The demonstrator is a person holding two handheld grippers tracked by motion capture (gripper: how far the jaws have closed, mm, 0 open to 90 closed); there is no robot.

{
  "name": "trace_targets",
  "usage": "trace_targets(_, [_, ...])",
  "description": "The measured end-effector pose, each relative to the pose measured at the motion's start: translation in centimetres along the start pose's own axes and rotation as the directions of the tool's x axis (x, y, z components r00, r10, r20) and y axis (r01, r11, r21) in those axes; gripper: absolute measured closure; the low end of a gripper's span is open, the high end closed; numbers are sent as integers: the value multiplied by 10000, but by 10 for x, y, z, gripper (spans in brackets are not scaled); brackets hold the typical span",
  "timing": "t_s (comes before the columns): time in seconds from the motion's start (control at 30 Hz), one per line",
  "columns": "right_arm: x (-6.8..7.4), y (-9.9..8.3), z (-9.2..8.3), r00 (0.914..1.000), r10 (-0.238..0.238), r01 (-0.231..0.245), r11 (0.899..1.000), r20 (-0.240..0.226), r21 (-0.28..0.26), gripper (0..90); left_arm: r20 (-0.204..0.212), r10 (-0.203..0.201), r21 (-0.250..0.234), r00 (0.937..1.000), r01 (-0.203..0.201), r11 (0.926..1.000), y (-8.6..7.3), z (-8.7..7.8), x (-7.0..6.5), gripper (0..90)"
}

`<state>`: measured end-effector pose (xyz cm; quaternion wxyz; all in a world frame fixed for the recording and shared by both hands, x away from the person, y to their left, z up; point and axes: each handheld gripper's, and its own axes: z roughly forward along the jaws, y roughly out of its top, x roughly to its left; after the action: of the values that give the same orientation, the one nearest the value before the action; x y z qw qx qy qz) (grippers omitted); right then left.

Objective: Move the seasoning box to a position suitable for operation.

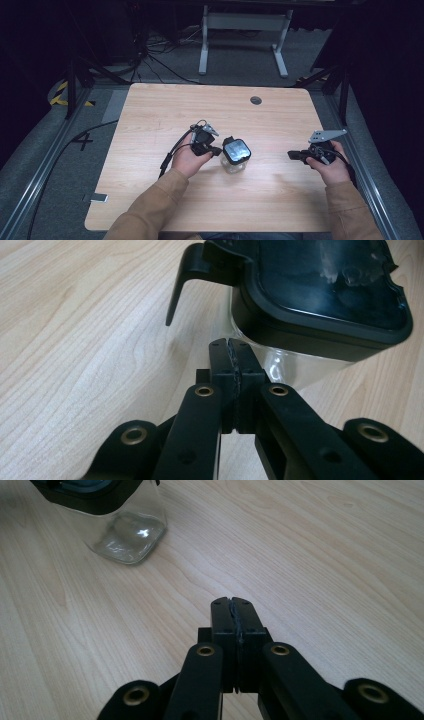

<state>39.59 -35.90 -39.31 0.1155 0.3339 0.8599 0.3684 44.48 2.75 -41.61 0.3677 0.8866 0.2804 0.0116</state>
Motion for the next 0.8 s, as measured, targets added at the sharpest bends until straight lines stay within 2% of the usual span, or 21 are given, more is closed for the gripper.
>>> trace_targets(0.03, [2, 0, 1, 10000, -15, 15, 10000, -69, -5, 899, 0, -91, -41, 10000, 91, 10000, 0, 0, 0, 898])
trace_targets(0.23, [10, 0, 9, 9994, -137, 141, 9998, -310, 122, 900, 70, -37, -31, 10000, 37, 10000, 3, 2, 1, 898])
trace_targets(0.43, [19, 5, 26, 9964, -336, 341, 9994, -775, 53, 900, 70, -80, -7, 9999, 81, 10000, 2, 2, 2, 898])
trace_targets(0.6, [20, 6, 27, 9960, -375, 378, 9993, -808, 29, 900, 96, 73, 236, 9999, -75, 9997, 1, -1, -1, 898])
trace_targets(0.67, [19, 5, 24, 9964, -307, 303, 9995, -788, -60, 900, 140, 11, 363, 9999, -17, 9993, 0, 0, -2, 898])
trace_targets(0.8, [17, 5, 22, 9966, -257, 245, 9996, -782, -156, 900, 84, 93, 843, 9999, -100, 9964, -2, 5, -5, 898])
